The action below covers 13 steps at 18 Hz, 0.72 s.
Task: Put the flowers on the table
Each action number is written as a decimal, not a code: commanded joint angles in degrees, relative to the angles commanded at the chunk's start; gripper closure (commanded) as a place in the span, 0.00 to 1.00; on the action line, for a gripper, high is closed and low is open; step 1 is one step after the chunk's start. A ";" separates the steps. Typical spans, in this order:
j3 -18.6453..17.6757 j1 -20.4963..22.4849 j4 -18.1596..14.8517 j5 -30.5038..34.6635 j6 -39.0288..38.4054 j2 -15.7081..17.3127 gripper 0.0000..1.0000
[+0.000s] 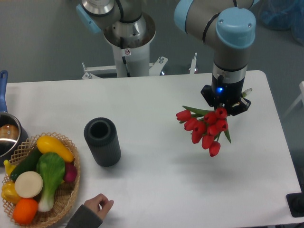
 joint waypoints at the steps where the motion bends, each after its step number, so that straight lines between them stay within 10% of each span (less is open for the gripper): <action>1: 0.00 0.00 0.09 -0.09 -0.09 0.00 0.96; 13: 0.18 -0.53 0.00 -0.35 -0.35 -1.49 0.96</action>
